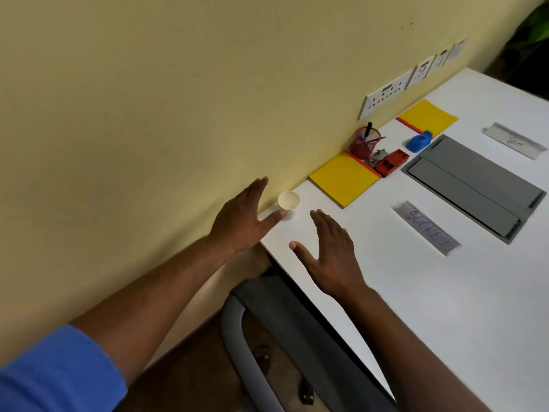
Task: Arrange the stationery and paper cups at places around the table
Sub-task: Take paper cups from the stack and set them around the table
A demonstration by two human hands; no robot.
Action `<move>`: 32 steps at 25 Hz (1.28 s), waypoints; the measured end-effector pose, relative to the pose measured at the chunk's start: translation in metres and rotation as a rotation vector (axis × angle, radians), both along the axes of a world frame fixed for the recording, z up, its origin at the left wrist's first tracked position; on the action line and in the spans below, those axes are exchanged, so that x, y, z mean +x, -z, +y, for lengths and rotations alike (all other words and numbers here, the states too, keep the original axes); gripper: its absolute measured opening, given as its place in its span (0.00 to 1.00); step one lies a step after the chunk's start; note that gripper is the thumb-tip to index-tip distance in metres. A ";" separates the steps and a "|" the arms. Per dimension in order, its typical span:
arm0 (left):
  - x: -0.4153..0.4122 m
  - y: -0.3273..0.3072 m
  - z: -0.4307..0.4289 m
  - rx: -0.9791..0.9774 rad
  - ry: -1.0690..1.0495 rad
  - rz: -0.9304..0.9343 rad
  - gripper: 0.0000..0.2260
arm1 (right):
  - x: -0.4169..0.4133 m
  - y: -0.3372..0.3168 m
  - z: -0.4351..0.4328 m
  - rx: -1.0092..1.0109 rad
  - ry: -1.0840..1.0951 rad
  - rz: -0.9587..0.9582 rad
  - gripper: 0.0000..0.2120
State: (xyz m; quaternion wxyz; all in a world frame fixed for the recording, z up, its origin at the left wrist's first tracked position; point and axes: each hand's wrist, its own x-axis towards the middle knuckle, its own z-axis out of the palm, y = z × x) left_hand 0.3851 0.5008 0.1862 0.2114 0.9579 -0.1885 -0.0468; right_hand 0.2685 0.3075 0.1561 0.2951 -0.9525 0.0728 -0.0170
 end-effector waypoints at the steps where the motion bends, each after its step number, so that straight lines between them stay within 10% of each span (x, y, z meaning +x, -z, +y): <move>1: 0.014 0.013 -0.001 -0.009 0.023 0.033 0.40 | 0.015 0.005 0.005 0.011 0.025 0.022 0.41; 16: 0.136 0.181 -0.047 -0.237 -0.125 0.638 0.43 | 0.164 0.125 0.015 0.386 0.357 0.225 0.44; 23: 0.131 0.188 -0.058 -0.392 -0.040 0.575 0.24 | 0.166 0.136 0.025 0.394 0.351 0.155 0.40; 32: 0.083 0.132 -0.076 -0.485 0.008 0.396 0.30 | 0.118 0.065 0.005 0.282 0.374 -0.096 0.38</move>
